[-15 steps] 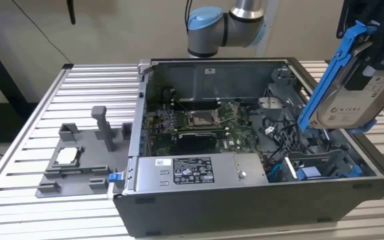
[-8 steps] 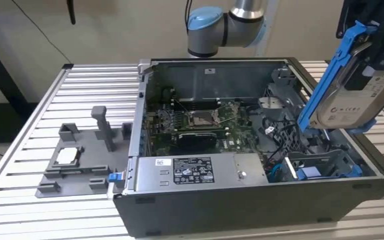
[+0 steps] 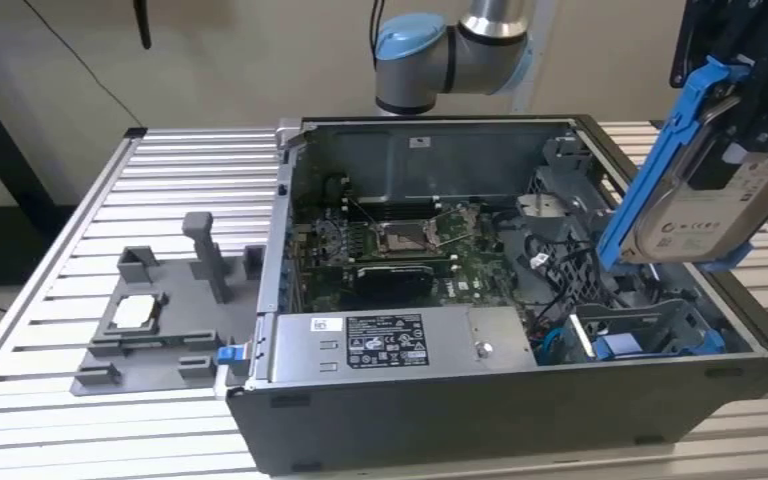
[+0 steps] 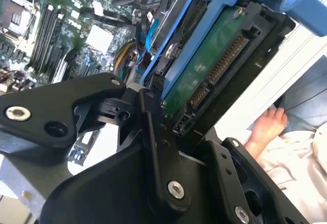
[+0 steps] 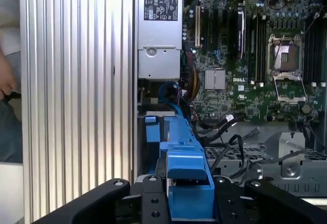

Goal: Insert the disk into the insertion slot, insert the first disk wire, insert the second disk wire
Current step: 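Insert the disk into the insertion slot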

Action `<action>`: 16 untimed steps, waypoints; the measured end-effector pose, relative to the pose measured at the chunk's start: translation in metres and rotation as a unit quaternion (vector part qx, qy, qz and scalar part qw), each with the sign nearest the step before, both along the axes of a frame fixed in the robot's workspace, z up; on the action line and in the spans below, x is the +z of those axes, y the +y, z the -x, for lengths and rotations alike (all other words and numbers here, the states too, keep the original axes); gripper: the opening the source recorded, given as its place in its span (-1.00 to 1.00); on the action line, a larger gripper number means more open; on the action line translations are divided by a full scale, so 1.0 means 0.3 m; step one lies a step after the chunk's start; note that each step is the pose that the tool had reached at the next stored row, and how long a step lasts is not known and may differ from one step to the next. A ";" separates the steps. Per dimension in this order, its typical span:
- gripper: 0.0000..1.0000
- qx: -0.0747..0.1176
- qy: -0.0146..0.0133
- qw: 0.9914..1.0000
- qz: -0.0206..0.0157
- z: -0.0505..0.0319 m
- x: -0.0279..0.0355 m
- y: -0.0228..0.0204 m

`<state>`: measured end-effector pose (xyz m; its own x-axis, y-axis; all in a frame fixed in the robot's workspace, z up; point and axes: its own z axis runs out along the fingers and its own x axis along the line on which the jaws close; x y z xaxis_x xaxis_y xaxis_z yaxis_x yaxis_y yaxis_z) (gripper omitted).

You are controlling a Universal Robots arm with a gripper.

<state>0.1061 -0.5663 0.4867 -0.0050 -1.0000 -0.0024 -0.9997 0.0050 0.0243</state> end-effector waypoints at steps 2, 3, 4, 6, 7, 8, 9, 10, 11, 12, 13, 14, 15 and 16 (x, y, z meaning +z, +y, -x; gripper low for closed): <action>-0.35 0.001 0.000 1.000 0.000 0.000 -0.006 0.000; -0.35 0.001 0.000 1.000 0.000 0.000 -0.007 0.000; -0.35 0.001 0.000 1.000 0.000 0.000 -0.008 0.000; -0.35 0.001 0.000 1.000 0.000 0.000 -0.008 0.000; -0.35 0.001 0.000 1.000 0.000 0.000 -0.008 0.000; -0.35 0.001 0.000 1.000 0.000 0.000 -0.008 0.000; -0.35 0.001 0.000 1.000 0.000 0.000 -0.009 0.000; -0.35 0.001 0.000 1.000 0.000 0.000 -0.009 -0.001; -0.35 0.001 0.000 1.000 0.000 0.000 -0.010 0.000; -0.35 0.001 0.000 1.000 0.000 0.000 -0.011 0.000; -0.35 0.001 0.000 1.000 0.000 0.000 -0.012 -0.001; -0.35 0.001 0.000 1.000 0.000 0.000 -0.012 -0.001; -0.35 0.001 0.000 1.000 0.000 0.000 -0.013 -0.001; -0.35 0.001 0.000 1.000 0.000 0.000 -0.014 -0.001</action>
<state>0.1060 -0.5665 0.4824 -0.0032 -1.0000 -0.0022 -0.9997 0.0031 0.0240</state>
